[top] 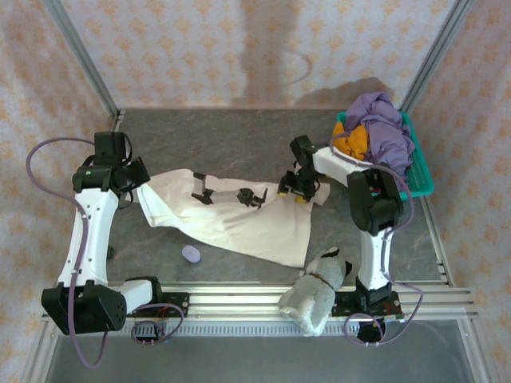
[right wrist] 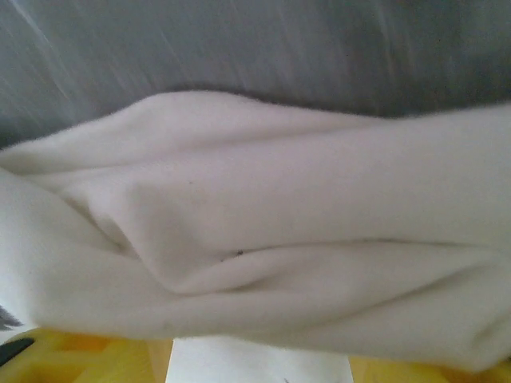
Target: Fold and stack the t-shirts
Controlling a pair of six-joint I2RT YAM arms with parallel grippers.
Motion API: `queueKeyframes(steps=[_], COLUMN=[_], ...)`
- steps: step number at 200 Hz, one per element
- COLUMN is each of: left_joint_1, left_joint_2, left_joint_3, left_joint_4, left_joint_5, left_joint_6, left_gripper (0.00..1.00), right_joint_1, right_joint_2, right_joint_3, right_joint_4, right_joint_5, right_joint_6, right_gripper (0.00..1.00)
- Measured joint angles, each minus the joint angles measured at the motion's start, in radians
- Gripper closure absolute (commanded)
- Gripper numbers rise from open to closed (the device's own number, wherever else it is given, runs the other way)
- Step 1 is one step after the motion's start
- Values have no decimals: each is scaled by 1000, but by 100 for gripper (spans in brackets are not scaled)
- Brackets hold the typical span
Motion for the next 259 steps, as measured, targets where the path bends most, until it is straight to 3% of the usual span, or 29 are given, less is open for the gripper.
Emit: queueKeyframes(steps=[45, 74, 122, 164, 215, 259], left_joint_1=[0, 0, 0, 0, 0, 0], left_joint_2=[80, 101, 94, 41, 2, 2], left_joint_3=[40, 60, 61, 48, -2, -6], left_joint_4=[21, 23, 24, 23, 22, 21], left_joint_5=[-1, 0, 8, 27, 48, 54], left_joint_6=[0, 0, 0, 0, -19, -24], left_gripper=[100, 100, 100, 100, 100, 100], right_joint_1=[-46, -54, -51, -51, -51, -51], right_joint_2=[303, 312, -48, -367, -405, -405], right_joint_3=[527, 631, 235, -122, -383, -451], right_joint_4=[-99, -172, -213, -224, -159, -82], right_joint_5=[20, 31, 80, 135, 136, 137], right_joint_6=[-68, -94, -97, -90, -70, -56], right_gripper=[42, 42, 44, 57, 66, 70])
